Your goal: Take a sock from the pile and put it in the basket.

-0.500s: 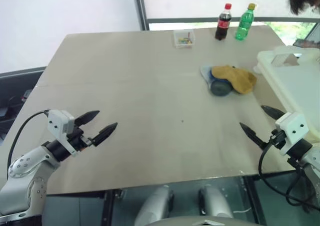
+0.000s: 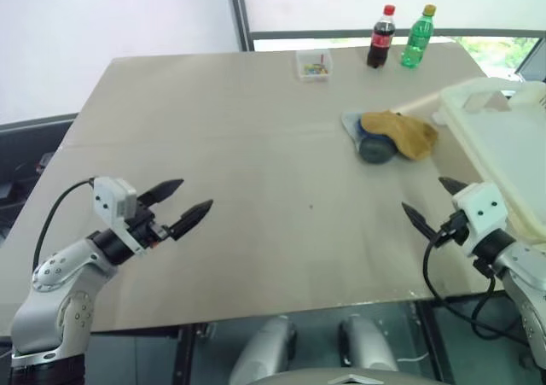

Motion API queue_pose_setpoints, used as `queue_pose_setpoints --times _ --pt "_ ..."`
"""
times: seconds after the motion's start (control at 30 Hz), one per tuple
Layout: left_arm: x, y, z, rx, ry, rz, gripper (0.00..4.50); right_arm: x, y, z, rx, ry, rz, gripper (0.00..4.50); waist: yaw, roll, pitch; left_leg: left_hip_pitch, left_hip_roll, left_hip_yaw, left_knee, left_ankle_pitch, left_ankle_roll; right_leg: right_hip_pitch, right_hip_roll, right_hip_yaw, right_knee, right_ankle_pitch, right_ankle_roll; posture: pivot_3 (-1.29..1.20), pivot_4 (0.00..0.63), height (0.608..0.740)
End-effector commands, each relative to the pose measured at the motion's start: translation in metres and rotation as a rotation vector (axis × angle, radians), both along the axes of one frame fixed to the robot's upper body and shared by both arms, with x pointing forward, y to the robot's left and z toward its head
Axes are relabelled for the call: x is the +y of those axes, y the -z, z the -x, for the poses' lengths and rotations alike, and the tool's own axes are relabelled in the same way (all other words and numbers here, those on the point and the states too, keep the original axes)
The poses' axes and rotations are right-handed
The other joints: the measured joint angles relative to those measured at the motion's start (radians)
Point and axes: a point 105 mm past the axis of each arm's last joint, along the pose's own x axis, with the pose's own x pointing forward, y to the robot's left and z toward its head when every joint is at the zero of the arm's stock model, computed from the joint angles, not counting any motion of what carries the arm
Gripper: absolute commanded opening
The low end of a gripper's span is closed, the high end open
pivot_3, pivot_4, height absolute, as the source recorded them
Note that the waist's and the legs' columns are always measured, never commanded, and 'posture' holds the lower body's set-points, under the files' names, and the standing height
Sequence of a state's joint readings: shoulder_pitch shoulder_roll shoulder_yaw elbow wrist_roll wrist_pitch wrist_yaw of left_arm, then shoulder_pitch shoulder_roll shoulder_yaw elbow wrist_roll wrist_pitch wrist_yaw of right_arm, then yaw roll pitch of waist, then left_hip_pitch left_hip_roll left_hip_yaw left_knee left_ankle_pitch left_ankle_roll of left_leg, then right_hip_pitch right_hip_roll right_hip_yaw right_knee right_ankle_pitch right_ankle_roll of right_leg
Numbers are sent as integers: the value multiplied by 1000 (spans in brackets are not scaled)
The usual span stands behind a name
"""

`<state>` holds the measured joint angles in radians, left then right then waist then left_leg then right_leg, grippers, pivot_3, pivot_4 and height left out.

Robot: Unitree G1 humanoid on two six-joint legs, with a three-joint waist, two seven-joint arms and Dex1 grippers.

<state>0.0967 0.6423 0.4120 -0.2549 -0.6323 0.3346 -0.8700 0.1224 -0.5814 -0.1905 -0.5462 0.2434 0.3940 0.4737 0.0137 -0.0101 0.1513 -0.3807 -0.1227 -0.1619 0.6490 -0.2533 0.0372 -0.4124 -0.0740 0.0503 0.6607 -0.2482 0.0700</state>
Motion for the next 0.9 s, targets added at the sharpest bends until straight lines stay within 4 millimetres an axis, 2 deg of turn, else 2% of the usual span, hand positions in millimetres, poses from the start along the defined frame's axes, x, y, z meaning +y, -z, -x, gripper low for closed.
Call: queue_pose_setpoints --times 0.03,0.1,0.17,0.27,0.33,0.43,0.6,0.7,0.9 --pt "-7 -10 0 -55 41 1 4472 1 -7 -9 -21 33 -5 4500 0 0 0 0 0 0 0 0 0 0 0 0 0 0 0 0 150 729" --pt "-13 -12 1 -53 64 29 4472 2 -8 -15 -7 43 -33 4500 -1 0 0 0 0 0 0 0 0 0 0 0 0 0 0 0 150 729" --pt "-23 -12 2 -58 107 22 4500 0 -11 -28 -10 67 -26 3967 -2 0 0 0 0 0 0 0 0 0 0 0 0 0 0 0 150 729" --pt "-29 -14 0 -75 127 25 4500 -1 -15 -46 -25 84 -15 3967 -1 0 0 0 0 1 0 0 0 0 0 0 0 0 0 0 150 729" --pt "-34 -17 -2 -89 146 25 4500 -1 -18 -70 -32 111 -14 3967 -3 0 0 0 0 0 0 0 0 0 0 0 0 0 0 0 150 729" --pt "-43 -23 -2 -108 173 28 4500 6 -20 -100 -24 112 -12 2821 -7 0 1 0 0 1 0 1 -1 -1 1 1 0 1 -1 0 150 729" --pt "-55 -33 -4 -139 191 39 4500 22 -17 -127 -22 64 22 2821 -10 0 1 -1 1 2 -1 3 -4 -3 1 1 0 1 -2 0 150 729" --pt "-68 -38 1 -151 232 68 4500 29 -24 -143 -45 61 19 2821 -15 0 1 -4 0 2 -2 2 -4 -6 1 2 0 1 -2 0 150 729" --pt "-81 -43 5 -168 262 128 4500 29 -34 -162 -63 74 13 2821 -28 0 1 -4 0 3 -2 2 -4 -7 2 3 0 1 -2 0 150 729"
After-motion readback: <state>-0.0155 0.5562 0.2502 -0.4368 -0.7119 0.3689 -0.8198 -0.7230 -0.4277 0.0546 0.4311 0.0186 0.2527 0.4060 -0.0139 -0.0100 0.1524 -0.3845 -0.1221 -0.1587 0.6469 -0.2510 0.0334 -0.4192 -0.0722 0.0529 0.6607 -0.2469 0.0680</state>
